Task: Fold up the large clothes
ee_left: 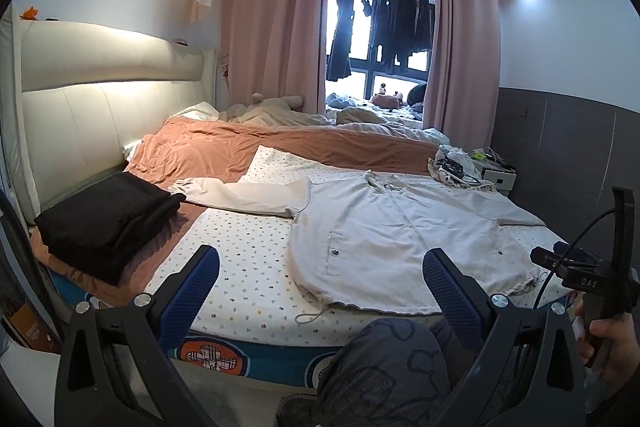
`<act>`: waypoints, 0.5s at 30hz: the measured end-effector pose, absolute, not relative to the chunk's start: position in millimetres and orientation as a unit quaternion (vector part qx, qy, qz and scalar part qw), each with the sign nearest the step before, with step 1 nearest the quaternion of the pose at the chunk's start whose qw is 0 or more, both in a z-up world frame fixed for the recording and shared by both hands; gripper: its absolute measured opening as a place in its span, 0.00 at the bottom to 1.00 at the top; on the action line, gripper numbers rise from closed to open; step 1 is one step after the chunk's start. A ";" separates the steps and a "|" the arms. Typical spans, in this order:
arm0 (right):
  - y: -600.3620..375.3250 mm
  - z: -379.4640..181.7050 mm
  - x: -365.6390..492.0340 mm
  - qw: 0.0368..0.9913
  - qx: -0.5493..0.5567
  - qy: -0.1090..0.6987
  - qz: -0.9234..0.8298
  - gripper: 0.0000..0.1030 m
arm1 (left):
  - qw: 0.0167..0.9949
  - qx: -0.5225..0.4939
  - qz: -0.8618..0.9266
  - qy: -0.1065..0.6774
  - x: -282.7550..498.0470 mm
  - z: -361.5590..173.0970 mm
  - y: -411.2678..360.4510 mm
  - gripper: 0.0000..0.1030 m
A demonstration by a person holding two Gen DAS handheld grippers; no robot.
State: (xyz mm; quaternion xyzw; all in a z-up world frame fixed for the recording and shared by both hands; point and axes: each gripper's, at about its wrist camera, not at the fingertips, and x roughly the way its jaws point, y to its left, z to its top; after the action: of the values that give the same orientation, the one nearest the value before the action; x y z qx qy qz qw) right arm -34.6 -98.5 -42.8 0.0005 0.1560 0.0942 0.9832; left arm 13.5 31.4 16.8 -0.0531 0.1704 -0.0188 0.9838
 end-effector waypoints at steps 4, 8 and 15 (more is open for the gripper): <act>-93.6 -37.2 2.4 0.980 0.005 0.171 0.102 1.00 | 0.980 -0.064 -0.010 0.188 43.6 18.5 42.5 1.00; -85.9 -26.8 34.8 0.979 0.008 0.173 0.106 1.00 | 0.979 -0.069 -0.002 0.192 66.9 22.4 51.9 1.00; -70.5 -10.7 88.7 0.977 0.004 0.174 0.120 1.00 | 0.977 -0.080 0.013 0.196 109.6 29.9 71.8 1.00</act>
State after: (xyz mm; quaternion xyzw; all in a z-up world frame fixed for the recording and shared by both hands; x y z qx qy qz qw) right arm 88.7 -70.5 -10.7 0.0039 0.1738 0.1199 0.9774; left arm 109.6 71.8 29.9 -0.0801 0.1963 0.0128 0.9772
